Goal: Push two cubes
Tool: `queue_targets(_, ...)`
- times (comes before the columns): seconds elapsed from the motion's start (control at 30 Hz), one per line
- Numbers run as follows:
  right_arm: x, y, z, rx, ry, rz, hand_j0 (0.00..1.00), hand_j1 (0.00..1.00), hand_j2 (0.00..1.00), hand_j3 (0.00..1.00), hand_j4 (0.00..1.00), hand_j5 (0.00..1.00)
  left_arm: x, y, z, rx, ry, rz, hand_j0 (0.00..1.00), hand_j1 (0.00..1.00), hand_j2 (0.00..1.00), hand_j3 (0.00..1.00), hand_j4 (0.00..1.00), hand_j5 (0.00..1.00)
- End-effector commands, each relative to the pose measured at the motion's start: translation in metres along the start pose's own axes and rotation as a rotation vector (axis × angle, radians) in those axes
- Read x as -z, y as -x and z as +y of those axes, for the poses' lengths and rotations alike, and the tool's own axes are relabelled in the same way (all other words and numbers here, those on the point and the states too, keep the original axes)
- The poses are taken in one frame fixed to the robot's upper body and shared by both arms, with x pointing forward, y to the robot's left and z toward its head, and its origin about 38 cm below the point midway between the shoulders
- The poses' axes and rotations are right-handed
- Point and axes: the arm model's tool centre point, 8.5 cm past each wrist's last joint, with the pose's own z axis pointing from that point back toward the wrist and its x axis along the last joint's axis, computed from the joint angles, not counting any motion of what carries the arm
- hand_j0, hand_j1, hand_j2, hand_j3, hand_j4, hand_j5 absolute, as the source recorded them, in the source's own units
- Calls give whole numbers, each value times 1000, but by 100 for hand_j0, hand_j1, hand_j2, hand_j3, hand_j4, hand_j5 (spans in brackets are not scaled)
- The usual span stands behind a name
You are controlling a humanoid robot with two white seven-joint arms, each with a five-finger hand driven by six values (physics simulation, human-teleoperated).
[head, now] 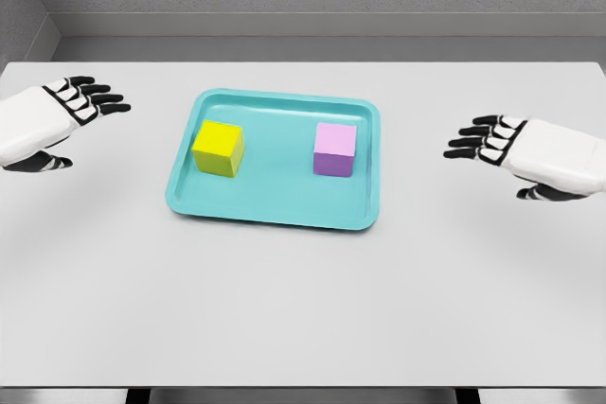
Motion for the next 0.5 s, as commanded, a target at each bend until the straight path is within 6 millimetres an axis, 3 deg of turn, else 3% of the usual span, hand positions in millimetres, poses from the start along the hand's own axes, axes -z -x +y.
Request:
queue_targets(0.0, 1, 0, 4, -6, -16, 2, 100, 100, 100, 100, 100, 100, 0, 0, 0, -1, 5, -1, 100, 100, 100, 100, 100, 100)
queue_targets(0.1, 0, 8, -15, 31, 67, 13, 100, 100, 100, 100, 100, 100, 0, 0, -4, -2, 43, -1, 100, 100, 100, 100, 100, 100)
queue_targets(0.17, 11, 0, -10, 101, 88, -27, 100, 100, 100, 100, 100, 100, 1, -1, -9, -3, 97, -3, 100, 100, 100, 100, 100, 100)
queue_targets(0.23, 28, 4, -20, 0, -101, -46, 100, 100, 100, 100, 100, 100, 5, -2, -14, 4, 181, -9, 100, 100, 100, 100, 100, 100)
queue_targets(0.33, 57, 20, -4, -24, -356, -53, 100, 100, 100, 100, 100, 100, 26, -7, -15, 48, 253, -31, 100, 100, 100, 100, 100, 100)
queue_targets(0.43, 88, 32, -11, -24, -362, -59, 99, 99, 99, 99, 99, 99, 42, -13, -14, 78, 261, -60, 100, 100, 100, 100, 100, 100)
queue_targets(0.47, 87, 37, -7, -14, -374, -46, 99, 99, 99, 99, 99, 99, 47, -15, -13, 103, 273, -69, 100, 100, 100, 100, 100, 100)
